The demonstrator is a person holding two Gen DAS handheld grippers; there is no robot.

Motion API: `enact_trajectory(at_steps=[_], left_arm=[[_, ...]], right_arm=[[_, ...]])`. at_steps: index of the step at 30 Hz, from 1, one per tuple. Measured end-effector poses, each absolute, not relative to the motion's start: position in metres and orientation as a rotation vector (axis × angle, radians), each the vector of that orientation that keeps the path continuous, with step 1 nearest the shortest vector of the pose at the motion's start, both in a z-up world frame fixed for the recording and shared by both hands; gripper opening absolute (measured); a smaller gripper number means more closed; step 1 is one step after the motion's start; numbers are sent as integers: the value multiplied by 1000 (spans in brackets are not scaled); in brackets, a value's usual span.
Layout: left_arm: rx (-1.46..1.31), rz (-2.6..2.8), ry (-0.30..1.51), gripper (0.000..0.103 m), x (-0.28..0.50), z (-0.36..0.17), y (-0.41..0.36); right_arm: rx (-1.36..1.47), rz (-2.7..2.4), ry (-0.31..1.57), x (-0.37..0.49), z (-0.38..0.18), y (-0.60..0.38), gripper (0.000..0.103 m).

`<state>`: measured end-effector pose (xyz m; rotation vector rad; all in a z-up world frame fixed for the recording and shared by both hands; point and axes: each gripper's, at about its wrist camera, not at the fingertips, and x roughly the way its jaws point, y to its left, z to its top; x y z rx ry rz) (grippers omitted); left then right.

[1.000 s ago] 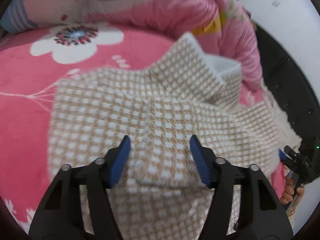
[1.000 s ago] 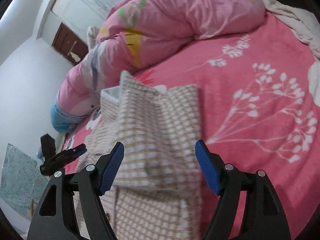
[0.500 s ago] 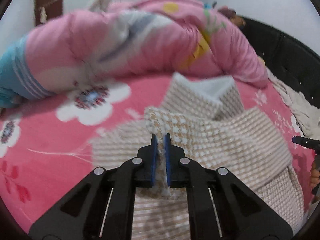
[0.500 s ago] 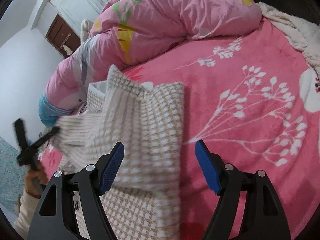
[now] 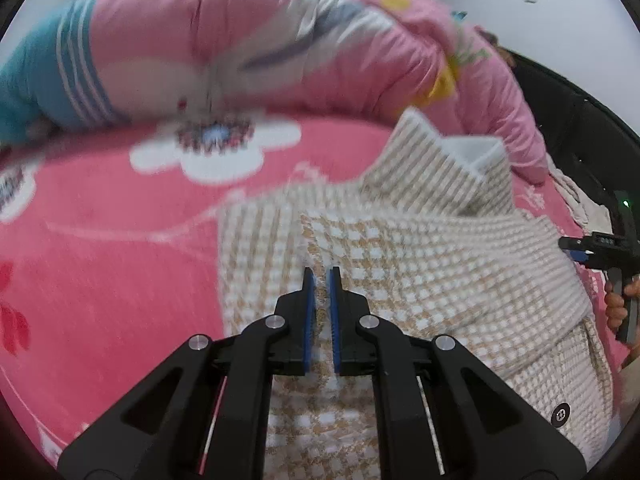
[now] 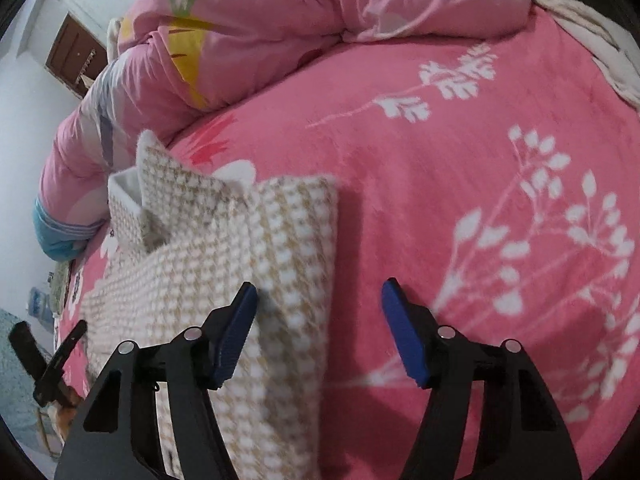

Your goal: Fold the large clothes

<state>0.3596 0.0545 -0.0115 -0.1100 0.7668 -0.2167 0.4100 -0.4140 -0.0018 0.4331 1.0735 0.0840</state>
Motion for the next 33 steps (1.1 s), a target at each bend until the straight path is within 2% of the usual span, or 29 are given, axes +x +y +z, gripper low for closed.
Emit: enact_trajectory(at_steps=[4, 11, 15, 17, 20, 21, 24, 25, 28, 30, 33], left_arm=[[-51, -178, 755, 7, 357, -14, 53], [-118, -132, 702, 6, 347, -14, 80], [-127, -112, 787, 6, 356, -32, 87], [-138, -120, 818, 8, 356, -39, 91], [-154, -124, 804, 14, 349, -29, 97], [-145, -109, 795, 20, 346, -25, 99], [-111, -92, 706, 21, 333, -1, 101], [-117, -122, 678, 22, 330, 8, 98], [-133, -218, 706, 25, 339, 11, 77], [-144, -252, 789, 30, 354, -3, 63], [-125, -207, 901, 30, 372, -37, 47]], right_arm=[[415, 80, 1084, 417, -7, -409, 63], [397, 104, 1082, 423, -6, -394, 63], [373, 102, 1083, 423, -7, -386, 63], [363, 98, 1075, 420, -4, -386, 63], [317, 73, 1026, 411, 13, -387, 63], [292, 62, 986, 405, 26, -388, 63], [224, 64, 878, 389, 58, -383, 62], [194, 94, 849, 384, 66, -376, 55], [53, 199, 861, 381, 68, -336, 45], [-37, 232, 959, 393, 44, -306, 38], [-85, 110, 1093, 417, -3, -311, 32]])
